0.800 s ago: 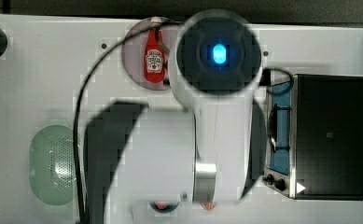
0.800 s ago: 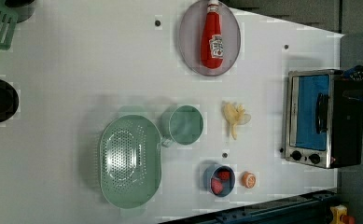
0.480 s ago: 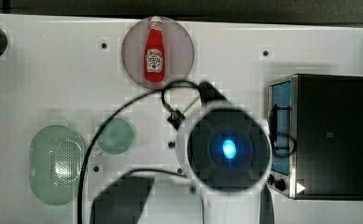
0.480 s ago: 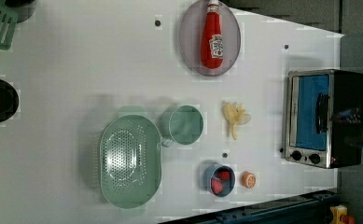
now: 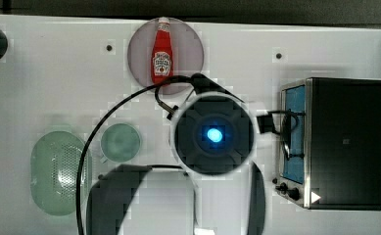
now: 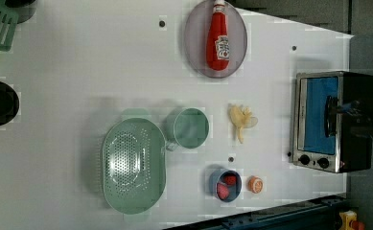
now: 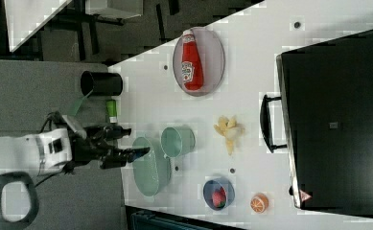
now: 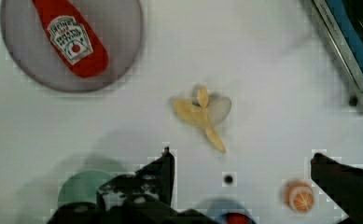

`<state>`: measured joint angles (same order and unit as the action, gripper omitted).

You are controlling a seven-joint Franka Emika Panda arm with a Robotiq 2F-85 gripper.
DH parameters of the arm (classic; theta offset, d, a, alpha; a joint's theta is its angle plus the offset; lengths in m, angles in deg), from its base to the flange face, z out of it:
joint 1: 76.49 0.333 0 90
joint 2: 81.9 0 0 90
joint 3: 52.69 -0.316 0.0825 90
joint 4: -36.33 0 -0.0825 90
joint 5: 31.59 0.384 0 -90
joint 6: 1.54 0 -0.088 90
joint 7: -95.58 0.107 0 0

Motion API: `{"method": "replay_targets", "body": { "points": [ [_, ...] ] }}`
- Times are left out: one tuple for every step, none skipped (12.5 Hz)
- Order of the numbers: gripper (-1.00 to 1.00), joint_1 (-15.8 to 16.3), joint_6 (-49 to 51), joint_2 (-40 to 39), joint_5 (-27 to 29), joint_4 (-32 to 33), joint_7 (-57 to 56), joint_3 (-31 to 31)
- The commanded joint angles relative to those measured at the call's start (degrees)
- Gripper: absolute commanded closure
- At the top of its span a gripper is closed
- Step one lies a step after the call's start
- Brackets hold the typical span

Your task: Pick Banana and place it in mug.

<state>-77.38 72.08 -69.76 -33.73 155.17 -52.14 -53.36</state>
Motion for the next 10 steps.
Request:
{"method": "replay_targets", "body": {
  "points": [
    [-1.0,-0.5,-4.2,-4.8,0.6,3.5,-14.3,1.5],
    [-1.0,-0.5,-6.3,-7.0,0.6,4.0,-17.3,1.5],
    [-1.0,-0.5,-8.3,-9.2,0.6,4.5,-20.9,1.5],
    [-1.0,-0.5,-10.3,-11.5,0.6,4.8,-26.0,1.4],
    [-1.0,-0.5,-12.6,-14.4,0.6,5.2,-34.0,1.3],
    [-1.0,-0.5,-14.3,-16.2,0.6,5.7,-39.5,1.3],
    [-1.0,-0.5,-16.6,-18.4,0.6,6.5,-45.0,1.3],
    [-1.0,-0.5,-19.2,-20.2,0.6,7.2,-48.2,1.3],
    [-1.0,-0.5,-23.5,-22.7,0.6,8.3,-50.5,1.3],
    [-1.0,-0.5,-26.6,-24.5,0.6,9.3,-50.9,1.3]
  ]
}}
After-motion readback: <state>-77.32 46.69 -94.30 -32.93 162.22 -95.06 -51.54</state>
